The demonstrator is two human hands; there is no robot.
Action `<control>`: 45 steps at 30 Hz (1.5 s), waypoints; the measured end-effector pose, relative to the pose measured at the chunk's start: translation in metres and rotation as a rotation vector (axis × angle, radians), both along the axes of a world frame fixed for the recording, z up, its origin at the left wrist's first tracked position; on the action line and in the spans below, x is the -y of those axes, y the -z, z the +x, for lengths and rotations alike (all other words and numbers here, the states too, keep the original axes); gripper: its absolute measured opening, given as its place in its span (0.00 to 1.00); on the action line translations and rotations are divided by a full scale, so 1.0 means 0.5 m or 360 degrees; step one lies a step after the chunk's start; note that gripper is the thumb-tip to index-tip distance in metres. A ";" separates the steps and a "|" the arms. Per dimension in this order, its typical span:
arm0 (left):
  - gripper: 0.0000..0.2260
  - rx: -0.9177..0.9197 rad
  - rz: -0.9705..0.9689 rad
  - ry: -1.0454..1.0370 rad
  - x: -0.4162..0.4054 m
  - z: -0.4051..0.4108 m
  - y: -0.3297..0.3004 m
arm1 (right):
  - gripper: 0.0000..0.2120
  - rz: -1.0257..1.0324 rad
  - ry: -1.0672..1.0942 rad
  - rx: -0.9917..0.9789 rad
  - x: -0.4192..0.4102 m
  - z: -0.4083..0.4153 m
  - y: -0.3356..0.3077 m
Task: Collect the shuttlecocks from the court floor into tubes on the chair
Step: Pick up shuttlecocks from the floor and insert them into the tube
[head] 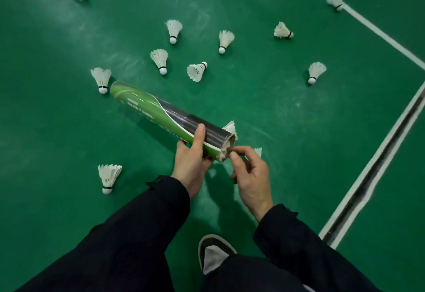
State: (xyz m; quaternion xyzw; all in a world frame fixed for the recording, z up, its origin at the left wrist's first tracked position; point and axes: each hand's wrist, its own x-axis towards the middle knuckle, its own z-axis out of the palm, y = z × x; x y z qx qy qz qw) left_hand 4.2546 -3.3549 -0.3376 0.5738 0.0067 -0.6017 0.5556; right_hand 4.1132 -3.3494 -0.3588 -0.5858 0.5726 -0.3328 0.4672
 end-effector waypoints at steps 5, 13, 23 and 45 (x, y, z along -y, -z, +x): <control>0.23 0.0062 0.0102 0.0175 -0.009 0.000 0.043 | 0.22 0.0205 -0.0177 -0.0961 0.060 -0.092 0.132; 0.25 0.0007 0.0149 0.0178 0.002 -0.029 0.051 | 0.15 0.0114 -0.0063 -0.1205 0.086 -0.134 0.185; 0.23 -0.0037 0.0117 0.0017 0.019 -0.037 0.039 | 0.13 0.0155 0.0198 0.0214 -0.035 -0.028 0.005; 0.24 0.0212 0.0086 0.0055 -0.038 0.007 0.026 | 0.08 0.0474 -0.0470 0.0252 -0.015 0.070 0.007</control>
